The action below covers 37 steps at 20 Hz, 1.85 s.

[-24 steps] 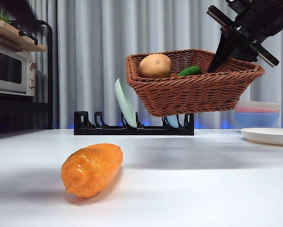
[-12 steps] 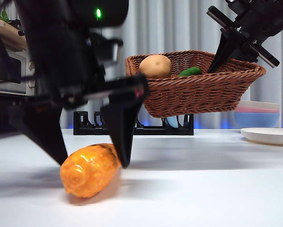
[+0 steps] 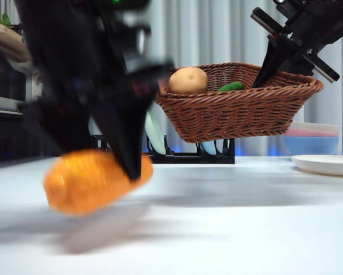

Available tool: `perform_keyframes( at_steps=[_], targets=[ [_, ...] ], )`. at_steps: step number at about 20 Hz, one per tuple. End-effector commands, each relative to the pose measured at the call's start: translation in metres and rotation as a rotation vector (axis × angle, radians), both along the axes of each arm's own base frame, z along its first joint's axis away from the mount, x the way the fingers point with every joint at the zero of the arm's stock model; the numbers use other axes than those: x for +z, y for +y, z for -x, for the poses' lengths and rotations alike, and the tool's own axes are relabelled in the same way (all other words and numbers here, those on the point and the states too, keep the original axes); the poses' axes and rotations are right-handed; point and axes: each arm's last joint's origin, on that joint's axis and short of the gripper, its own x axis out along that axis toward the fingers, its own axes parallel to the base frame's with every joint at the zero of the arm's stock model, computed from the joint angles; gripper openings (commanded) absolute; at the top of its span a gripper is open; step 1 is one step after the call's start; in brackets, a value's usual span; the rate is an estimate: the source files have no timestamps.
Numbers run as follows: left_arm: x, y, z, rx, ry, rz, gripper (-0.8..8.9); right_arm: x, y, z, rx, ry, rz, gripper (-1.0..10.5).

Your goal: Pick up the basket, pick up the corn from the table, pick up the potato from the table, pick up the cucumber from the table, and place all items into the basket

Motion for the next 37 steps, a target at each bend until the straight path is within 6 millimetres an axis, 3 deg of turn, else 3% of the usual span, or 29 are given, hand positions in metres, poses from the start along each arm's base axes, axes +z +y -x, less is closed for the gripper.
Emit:
perform_keyframes(
  at_steps=[1, 4, 6, 8, 11, 14, 17, 21, 23, 24, 26, 27, 32, 34, 37],
  targets=[
    [0.035, 0.011, 0.033, -0.077, -0.016, 0.102, -0.08, 0.004, 0.001, -0.002, 0.005, -0.020, -0.016, -0.1],
    [0.084, 0.029, 0.071, -0.112, -0.110, 0.359, -0.08, 0.004, 0.001, -0.002, 0.006, -0.022, -0.016, -0.1],
    [0.112, 0.033, 0.076, -0.089, -0.244, 0.562, -0.08, 0.004, 0.002, -0.002, 0.009, -0.022, -0.016, -0.1],
    [0.136, 0.032, 0.066, -0.060, -0.393, 0.617, -0.08, 0.004, 0.006, -0.001, 0.023, -0.021, -0.017, -0.1],
    [0.158, 0.024, 0.032, -0.041, -0.531, 0.533, -0.08, 0.004, 0.013, 0.001, 0.043, -0.019, -0.017, -0.1],
    [0.161, 0.010, -0.016, -0.011, -0.573, 0.428, -0.08, 0.003, 0.021, 0.004, 0.066, -0.011, -0.018, -0.1],
    [0.143, -0.009, -0.061, 0.007, -0.526, 0.359, -0.08, 0.002, 0.024, 0.006, 0.075, 0.001, -0.017, -0.1],
    [0.106, -0.029, -0.084, -0.028, -0.433, 0.274, -0.08, 0.002, 0.026, 0.006, 0.079, 0.003, -0.017, -0.1],
    [0.095, -0.032, -0.088, -0.031, -0.398, 0.240, 0.08, 0.002, 0.026, 0.006, 0.079, 0.003, -0.017, -0.1],
    [0.095, -0.032, -0.088, -0.031, -0.395, 0.238, 0.67, 0.002, 0.026, 0.006, 0.079, 0.003, -0.017, -0.1],
    [0.096, -0.033, -0.089, -0.030, -0.404, 0.247, 5.10, 0.002, 0.026, 0.006, 0.079, 0.003, -0.017, -0.1],
    [0.096, -0.033, -0.089, -0.030, -0.405, 0.248, 6.38, 0.002, 0.026, 0.006, 0.079, 0.003, -0.017, -0.1],
    [0.102, -0.031, -0.085, -0.033, -0.410, 0.257, 6.33, 0.002, 0.026, 0.006, 0.071, 0.014, -0.022, -0.1],
    [0.121, -0.025, -0.079, -0.032, -0.431, 0.277, 6.33, 0.000, 0.026, 0.005, 0.061, 0.027, -0.027, -0.1],
    [0.173, -0.008, -0.061, -0.036, -0.503, 0.332, 6.33, -0.014, 0.029, -0.003, 0.040, 0.087, -0.034, -0.1]
  ],
)
